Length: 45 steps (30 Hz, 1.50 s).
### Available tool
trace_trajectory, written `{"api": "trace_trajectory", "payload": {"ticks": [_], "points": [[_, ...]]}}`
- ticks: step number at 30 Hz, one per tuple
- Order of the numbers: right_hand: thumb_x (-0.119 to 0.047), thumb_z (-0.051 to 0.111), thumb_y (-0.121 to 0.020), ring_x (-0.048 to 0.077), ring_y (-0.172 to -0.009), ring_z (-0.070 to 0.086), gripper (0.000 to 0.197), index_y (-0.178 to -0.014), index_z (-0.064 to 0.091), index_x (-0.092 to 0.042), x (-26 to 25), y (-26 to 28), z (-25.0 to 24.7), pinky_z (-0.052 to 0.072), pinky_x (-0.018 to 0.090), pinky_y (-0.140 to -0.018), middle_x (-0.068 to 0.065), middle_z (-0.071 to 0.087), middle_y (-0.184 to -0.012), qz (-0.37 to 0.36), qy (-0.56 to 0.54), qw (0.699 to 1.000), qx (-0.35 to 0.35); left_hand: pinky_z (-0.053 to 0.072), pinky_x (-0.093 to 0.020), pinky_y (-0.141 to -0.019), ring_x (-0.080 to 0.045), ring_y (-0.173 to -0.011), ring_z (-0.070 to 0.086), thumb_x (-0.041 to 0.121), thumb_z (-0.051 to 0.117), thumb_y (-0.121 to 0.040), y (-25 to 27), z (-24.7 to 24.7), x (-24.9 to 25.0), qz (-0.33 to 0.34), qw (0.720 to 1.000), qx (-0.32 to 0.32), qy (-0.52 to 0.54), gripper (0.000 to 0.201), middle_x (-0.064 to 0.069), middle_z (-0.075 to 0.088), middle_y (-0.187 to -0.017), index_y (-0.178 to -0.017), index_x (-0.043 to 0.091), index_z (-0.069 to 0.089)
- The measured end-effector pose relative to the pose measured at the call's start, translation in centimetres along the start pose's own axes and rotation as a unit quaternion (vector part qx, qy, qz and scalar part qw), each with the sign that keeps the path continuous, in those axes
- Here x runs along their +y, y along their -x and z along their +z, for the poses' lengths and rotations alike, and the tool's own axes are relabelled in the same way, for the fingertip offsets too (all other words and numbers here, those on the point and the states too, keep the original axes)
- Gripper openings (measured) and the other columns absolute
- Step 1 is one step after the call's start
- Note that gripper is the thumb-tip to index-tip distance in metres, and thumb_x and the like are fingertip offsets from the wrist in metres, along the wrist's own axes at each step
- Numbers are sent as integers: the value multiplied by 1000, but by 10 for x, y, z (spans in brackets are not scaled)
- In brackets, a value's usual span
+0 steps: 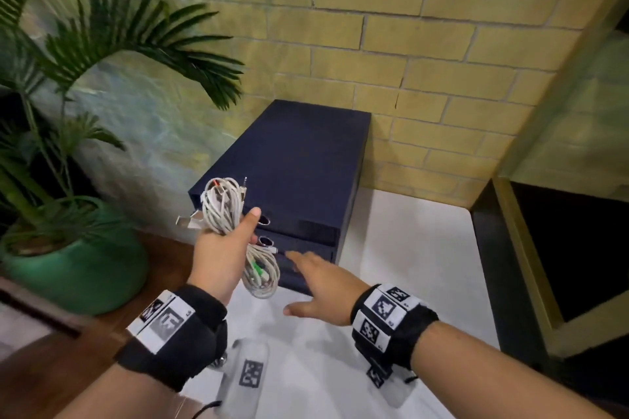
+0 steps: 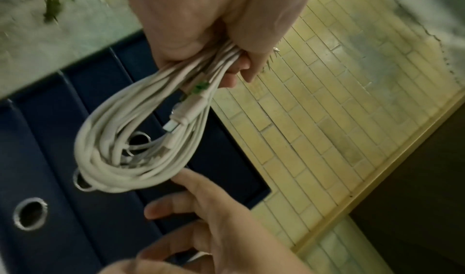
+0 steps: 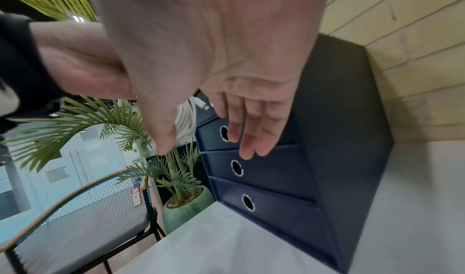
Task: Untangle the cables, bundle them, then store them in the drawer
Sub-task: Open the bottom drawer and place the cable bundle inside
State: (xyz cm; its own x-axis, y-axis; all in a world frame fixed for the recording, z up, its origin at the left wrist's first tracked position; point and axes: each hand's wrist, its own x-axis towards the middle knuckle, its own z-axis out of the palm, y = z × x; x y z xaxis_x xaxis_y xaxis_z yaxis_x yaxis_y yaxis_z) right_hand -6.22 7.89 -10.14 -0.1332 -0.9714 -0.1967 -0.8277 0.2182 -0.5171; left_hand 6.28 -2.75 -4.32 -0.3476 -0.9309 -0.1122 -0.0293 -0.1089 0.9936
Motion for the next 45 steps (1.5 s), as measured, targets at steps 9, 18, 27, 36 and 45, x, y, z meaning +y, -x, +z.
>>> {"api": "trace_trajectory", "payload": {"ticks": [9, 18, 27, 36, 45], "points": [[-40, 58, -85, 33, -120, 51, 83, -148, 5, -28, -32, -66, 35, 46, 41, -95, 10, 46, -136, 132, 20, 991, 19, 51, -45, -80, -20, -69, 59, 20, 71, -84, -45, -68, -15, -16, 998, -51, -29, 11, -1, 62, -67, -77, 17, 64], [-15, 45, -85, 32, -98, 61, 74, -146, 7, -32, -51, -69, 33, 49, 37, -79, 10, 62, -118, 202, 16, 979, 22, 50, -36, -74, -23, -69, 58, 26, 71, -83, -68, -97, -16, 1, 986, -155, -64, 23, -8, 58, -67, -70, 13, 59], [-17, 45, -87, 31, -94, 59, 73, -147, 6, -28, -67, -72, 28, 44, 35, -70, 11, 59, -112, 233, 63, 970, -22, 46, -31, -71, -18, -67, 56, 25, 71, -83, -74, -101, -15, 10, 977, -204, -67, 21, -6, 56, -68, -72, 14, 58], [-18, 42, -87, 23, -67, 48, 71, -148, 6, -25, -93, -15, 39, 43, 35, -63, 3, 47, -73, 139, 124, 973, -136, 46, -39, -74, -19, -52, 48, 28, 66, -88, -74, -96, 9, 28, 977, -210, 23, 51, 2, 44, -43, -44, 18, 42], [-18, 51, -86, 7, -63, 63, 18, -93, 68, -17, -100, -2, -8, 48, 17, -69, -2, 72, -70, 75, -50, 996, 14, 48, -33, -67, -12, -46, 44, 31, 62, -90, -65, -65, 16, 23, 967, -239, 83, 47, 2, 34, -48, -55, 16, 35]]}}
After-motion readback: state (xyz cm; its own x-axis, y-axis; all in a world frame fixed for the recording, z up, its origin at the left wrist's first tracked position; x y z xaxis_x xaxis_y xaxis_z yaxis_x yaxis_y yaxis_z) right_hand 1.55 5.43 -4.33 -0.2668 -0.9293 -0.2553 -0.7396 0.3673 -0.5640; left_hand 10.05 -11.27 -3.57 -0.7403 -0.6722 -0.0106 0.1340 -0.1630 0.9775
